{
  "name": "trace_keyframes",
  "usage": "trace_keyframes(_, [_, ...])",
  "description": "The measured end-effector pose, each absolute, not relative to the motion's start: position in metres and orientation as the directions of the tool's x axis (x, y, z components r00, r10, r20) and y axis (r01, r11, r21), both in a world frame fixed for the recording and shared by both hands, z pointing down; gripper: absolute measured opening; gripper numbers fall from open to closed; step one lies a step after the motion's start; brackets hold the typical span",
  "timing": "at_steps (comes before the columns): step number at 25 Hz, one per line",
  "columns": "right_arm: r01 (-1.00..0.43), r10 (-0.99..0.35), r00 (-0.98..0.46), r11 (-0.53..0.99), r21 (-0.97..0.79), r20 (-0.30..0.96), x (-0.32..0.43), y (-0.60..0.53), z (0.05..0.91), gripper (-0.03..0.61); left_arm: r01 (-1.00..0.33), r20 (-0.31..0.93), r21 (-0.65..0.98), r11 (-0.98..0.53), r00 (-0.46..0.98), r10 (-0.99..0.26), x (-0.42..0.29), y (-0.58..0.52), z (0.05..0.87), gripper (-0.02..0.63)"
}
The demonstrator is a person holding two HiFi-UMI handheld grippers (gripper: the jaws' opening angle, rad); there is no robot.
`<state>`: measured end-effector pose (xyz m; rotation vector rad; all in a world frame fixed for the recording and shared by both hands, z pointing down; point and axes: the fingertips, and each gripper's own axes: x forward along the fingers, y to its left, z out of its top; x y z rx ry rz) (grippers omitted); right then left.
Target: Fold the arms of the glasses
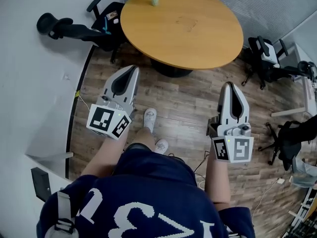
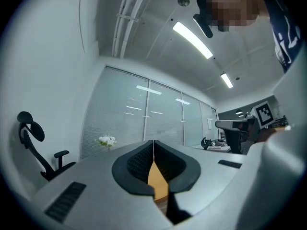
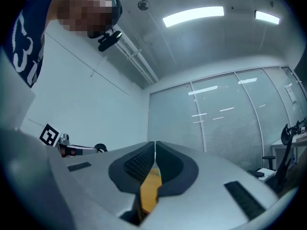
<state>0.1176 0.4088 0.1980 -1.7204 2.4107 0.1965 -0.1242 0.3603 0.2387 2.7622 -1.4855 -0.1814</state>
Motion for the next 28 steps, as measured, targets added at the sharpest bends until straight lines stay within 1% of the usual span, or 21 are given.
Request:
trace_keyframes(6, [-0.946,-0.926,-0.316,0.325,-0.01,-0.208,0.11,0.35,0.203,0.031,-0.841,-0.103,0.05,-0.538,0.531,-0.841,-0.142,0.303,0.242,0.017])
trace_keyframes(10, [-0.945,-0.925,-0.322,0.328,0.003,-0.203,0.094,0.29,0.199,0.031,-0.858,-0.109,0.059,-0.509,0.502,-0.858,-0.171,0.238,0.238,0.017])
trace_keyframes(13, [-0.951,-0.928,-0.307,0.31,0.018,-0.214,0.084,0.247,0.191,0.031,-0.848,-0.128,0.062,-0.527,0.516,-0.847,-0.18,0.187,0.232,0.017])
trace_keyframes(21, [-0.978,-0.95,-0.198,0.209,-0.022,-0.241,0.091,0.171,0.181,0.031,-0.784,-0.141,0.041,-0.619,0.609,-0.781,-0.166,0.089,0.221,0.017])
trace_keyframes(28, [-0.984,-0.971,-0.162,0.172,-0.043,-0.175,0.105,0.13,0.2,0.031,-0.754,-0.086,0.087,-0.651,0.645,-0.759,-0.145,0.044,0.248,0.017])
